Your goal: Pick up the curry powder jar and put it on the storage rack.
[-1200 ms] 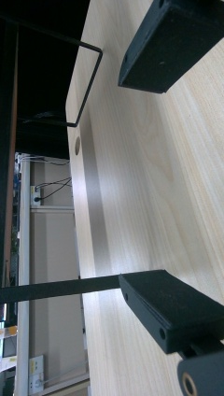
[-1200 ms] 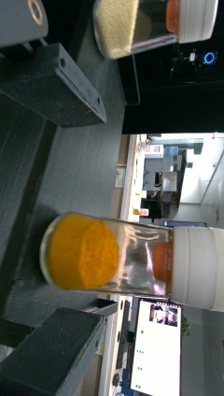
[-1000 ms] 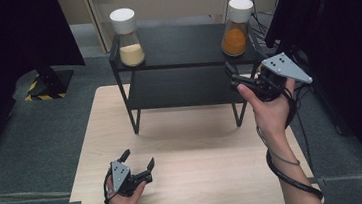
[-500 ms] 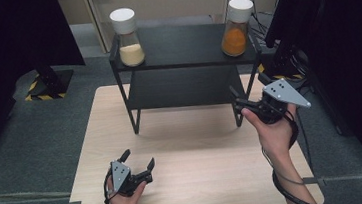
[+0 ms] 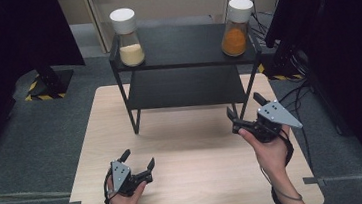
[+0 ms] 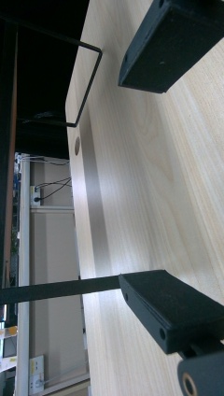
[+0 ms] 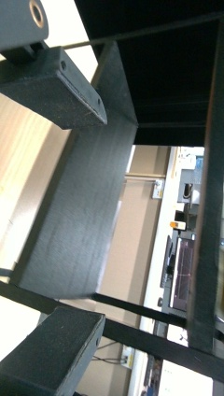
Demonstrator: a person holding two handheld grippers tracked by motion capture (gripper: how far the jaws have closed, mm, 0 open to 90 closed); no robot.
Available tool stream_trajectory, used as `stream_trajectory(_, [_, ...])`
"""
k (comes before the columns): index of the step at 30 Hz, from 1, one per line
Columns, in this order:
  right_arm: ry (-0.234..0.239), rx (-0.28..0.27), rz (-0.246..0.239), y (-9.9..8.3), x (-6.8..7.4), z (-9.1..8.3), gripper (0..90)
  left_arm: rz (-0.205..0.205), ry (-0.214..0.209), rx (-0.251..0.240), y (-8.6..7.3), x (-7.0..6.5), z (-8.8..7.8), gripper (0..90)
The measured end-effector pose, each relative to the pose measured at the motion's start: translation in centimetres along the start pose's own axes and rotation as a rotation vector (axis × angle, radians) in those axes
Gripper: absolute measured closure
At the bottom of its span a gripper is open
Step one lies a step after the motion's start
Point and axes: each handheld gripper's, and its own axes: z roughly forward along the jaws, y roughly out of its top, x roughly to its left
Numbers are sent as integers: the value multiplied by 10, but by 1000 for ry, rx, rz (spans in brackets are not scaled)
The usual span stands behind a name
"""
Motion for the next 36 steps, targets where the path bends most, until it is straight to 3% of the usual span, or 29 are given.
stream_trajectory(15, [30,68,18,-39,6,-5,63,-3,-2,0,0,1,0,57])
stream_trajectory(36, [40,152,98,-104,-7,-27,63,-7,3,0,0,0,0,56])
